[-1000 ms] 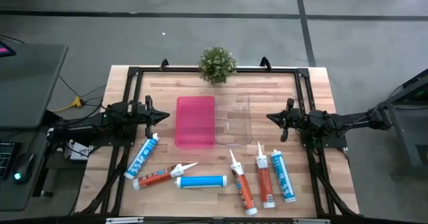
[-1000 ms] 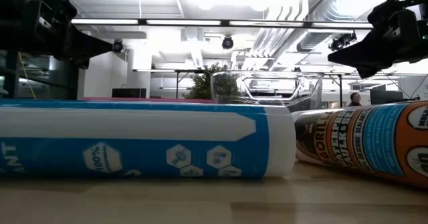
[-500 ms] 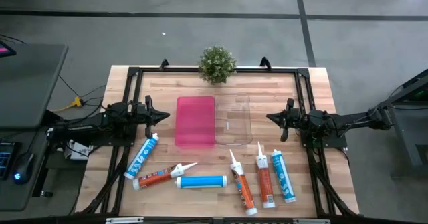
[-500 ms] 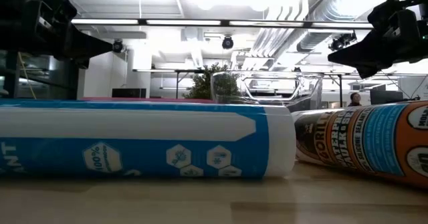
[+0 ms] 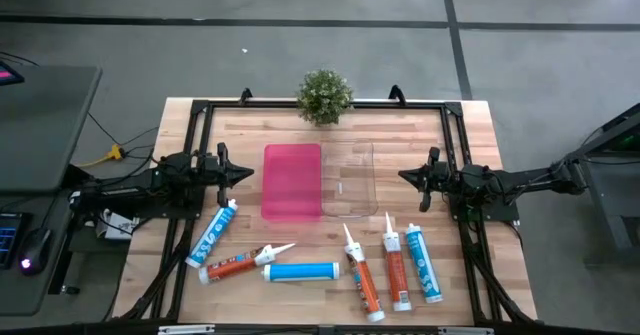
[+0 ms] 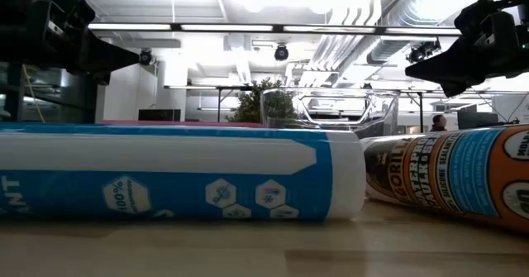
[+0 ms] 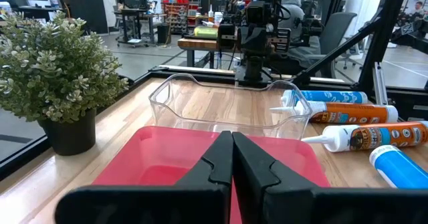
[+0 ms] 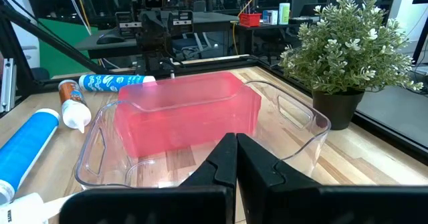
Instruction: Pick & place silicon tubes, Sealant and Lysol wipes
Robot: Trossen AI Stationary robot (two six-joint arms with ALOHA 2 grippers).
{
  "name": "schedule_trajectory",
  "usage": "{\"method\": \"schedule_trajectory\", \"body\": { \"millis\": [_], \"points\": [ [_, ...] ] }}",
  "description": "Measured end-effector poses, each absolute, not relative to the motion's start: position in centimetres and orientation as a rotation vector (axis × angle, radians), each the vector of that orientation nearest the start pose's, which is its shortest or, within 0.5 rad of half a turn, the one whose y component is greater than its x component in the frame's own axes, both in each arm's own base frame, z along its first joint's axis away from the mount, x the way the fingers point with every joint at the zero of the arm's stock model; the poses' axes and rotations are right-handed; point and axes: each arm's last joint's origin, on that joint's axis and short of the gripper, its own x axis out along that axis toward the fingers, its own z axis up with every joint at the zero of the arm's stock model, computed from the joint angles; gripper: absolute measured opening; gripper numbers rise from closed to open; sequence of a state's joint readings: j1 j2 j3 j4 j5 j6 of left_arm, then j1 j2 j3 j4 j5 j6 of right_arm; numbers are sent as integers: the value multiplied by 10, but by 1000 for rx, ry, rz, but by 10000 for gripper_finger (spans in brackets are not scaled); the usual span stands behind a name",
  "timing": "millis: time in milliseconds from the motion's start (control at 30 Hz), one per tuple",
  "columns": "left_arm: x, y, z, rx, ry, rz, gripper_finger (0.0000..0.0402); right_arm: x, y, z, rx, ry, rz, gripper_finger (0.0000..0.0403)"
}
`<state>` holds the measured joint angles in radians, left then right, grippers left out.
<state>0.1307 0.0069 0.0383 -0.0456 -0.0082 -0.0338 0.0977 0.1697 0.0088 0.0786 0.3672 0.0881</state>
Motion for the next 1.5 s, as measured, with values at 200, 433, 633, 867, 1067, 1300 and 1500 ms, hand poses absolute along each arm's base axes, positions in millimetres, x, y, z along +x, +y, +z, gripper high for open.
{"method": "schedule_trajectory", "body": {
  "millis": [200, 433, 633, 867, 1067, 1300, 1500],
  "points": [
    [95, 13, 172, -35, 12, 139, 0, 106, 0, 160, 69, 68, -273, 1],
    [95, 13, 172, -35, 12, 139, 0, 106, 0, 160, 69, 68, -273, 1],
    [95, 13, 172, -35, 12, 139, 0, 106, 0, 160, 68, 68, -272, 1],
    [95, 13, 172, -35, 12, 139, 0, 106, 0, 160, 68, 68, -272, 1],
    [95, 13, 172, -35, 11, 139, 0, 106, 0, 160, 68, 69, -273, 1],
    [95, 13, 174, -33, -17, 145, 0, 106, 0, 160, 69, 69, -273, 1],
    [95, 12, 174, -32, -20, 115, 0, 106, 0, 160, 68, 69, -273, 1]
  ]
}}
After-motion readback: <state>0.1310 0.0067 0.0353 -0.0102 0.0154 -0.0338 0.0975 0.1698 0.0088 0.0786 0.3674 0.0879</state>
